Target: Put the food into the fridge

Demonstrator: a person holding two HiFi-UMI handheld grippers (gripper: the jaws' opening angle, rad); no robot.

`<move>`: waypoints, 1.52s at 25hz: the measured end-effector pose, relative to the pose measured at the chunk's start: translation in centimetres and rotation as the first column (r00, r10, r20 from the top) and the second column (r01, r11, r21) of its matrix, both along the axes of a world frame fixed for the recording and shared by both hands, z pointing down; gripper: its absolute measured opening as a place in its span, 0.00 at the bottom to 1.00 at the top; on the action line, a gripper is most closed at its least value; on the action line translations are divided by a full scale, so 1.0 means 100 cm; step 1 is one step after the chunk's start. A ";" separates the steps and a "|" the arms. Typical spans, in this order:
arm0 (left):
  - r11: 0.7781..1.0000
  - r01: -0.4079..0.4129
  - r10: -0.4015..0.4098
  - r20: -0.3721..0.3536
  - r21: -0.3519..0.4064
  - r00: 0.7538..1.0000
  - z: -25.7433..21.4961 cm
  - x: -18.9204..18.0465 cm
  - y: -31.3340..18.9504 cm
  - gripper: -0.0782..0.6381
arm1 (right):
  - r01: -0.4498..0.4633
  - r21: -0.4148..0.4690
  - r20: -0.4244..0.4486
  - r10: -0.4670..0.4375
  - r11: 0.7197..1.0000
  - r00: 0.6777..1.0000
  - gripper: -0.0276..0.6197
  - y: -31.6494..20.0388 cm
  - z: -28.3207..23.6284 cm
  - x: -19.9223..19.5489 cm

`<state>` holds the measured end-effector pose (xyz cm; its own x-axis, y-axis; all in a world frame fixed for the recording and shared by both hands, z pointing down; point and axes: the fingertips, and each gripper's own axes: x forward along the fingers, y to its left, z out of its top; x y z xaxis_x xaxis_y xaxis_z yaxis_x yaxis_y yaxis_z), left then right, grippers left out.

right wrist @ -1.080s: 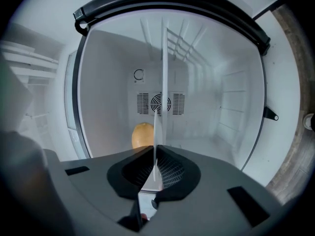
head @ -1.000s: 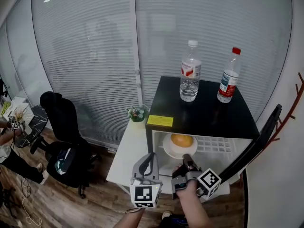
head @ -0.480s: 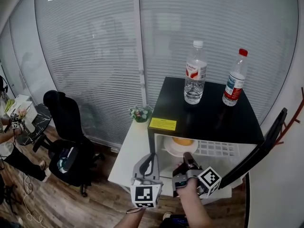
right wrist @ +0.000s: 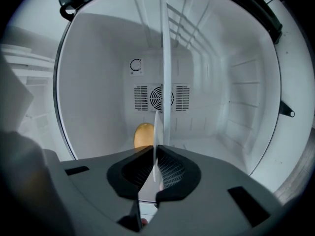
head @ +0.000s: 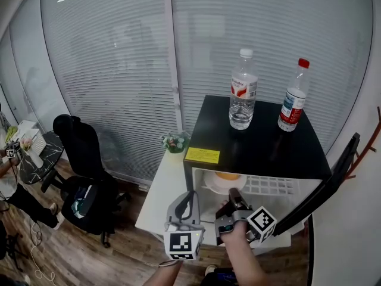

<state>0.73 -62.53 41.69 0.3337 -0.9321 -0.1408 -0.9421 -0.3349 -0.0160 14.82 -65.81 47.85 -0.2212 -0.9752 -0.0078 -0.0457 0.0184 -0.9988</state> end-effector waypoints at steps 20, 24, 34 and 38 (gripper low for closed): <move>1.000 -0.024 0.024 -0.006 0.007 1.000 -0.002 0.003 0.005 0.15 | -0.021 0.032 -0.015 0.021 0.999 1.000 0.30 0.010 -0.003 0.001; 0.999 -0.032 0.032 -0.008 0.010 0.999 -0.003 0.002 0.008 0.15 | -0.021 0.052 -0.114 0.027 0.998 0.993 0.30 0.020 -0.003 0.002; 0.998 -0.062 0.062 -0.011 0.007 0.998 -0.005 0.003 0.016 0.15 | 0.034 0.239 -0.745 0.160 0.970 0.647 0.29 0.057 -0.039 -0.003; 0.998 -0.067 0.067 -0.011 -0.003 0.998 -0.002 0.002 0.020 0.15 | 0.071 0.298 -0.895 0.253 0.952 0.368 0.19 0.067 -0.055 -0.007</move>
<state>0.89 -60.50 41.51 0.3942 -0.9081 -0.1414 -0.9175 -0.3976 -0.0042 14.07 -59.07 42.39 -0.1573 -0.9829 -0.0953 -0.9416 0.1784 -0.2854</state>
